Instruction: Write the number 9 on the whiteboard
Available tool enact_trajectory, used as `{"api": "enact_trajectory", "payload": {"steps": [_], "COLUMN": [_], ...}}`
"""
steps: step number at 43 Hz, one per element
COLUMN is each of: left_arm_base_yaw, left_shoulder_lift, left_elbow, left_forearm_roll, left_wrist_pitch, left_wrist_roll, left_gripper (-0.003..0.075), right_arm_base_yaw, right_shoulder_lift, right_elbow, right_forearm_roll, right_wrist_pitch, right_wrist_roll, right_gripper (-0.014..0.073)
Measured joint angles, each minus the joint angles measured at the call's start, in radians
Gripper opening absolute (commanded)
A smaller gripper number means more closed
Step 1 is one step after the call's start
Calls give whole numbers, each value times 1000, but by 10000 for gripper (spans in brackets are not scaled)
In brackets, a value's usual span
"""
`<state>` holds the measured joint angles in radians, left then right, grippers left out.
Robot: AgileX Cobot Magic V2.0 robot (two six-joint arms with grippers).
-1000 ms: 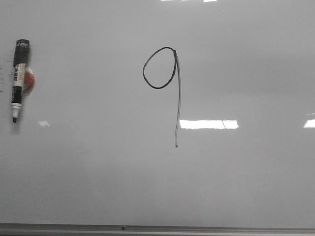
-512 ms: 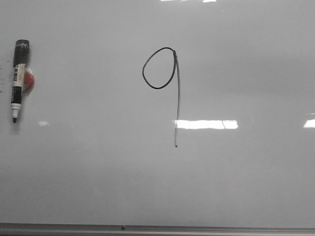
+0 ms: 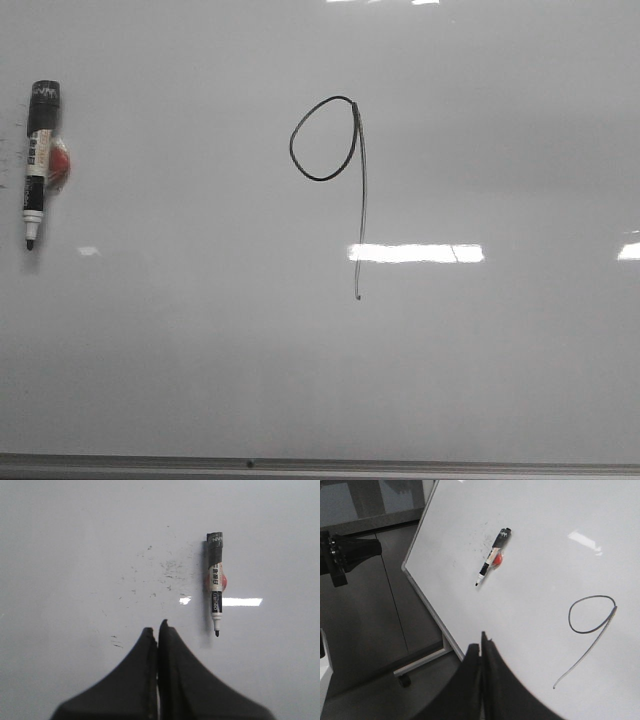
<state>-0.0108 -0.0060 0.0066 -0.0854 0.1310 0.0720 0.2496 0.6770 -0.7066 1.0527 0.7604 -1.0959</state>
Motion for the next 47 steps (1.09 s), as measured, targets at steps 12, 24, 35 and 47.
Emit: {"api": "enact_trajectory", "payload": {"steps": [12, 24, 35, 47], "left_arm_base_yaw": [0, 0, 0, 0], "left_shoulder_lift": [0, 0, 0, 0], "left_elbow": [0, 0, 0, 0], "left_forearm_roll": [0, 0, 0, 0], "left_wrist_pitch": [0, 0, 0, -1], "left_wrist_roll": [0, 0, 0, 0], "left_gripper": [-19, -19, -19, -19], "right_arm_base_yaw": [0, -159, -277, -279], "right_shoulder_lift": [-154, -440, -625, -687], "right_elbow": [109, 436, 657, 733], "right_forearm_roll": [-257, -663, -914, -971], "right_wrist_pitch": [-214, -556, -615, -622], "right_wrist_roll": [205, 667, 996, 1083], "right_gripper": [-62, -62, -62, -62]}}
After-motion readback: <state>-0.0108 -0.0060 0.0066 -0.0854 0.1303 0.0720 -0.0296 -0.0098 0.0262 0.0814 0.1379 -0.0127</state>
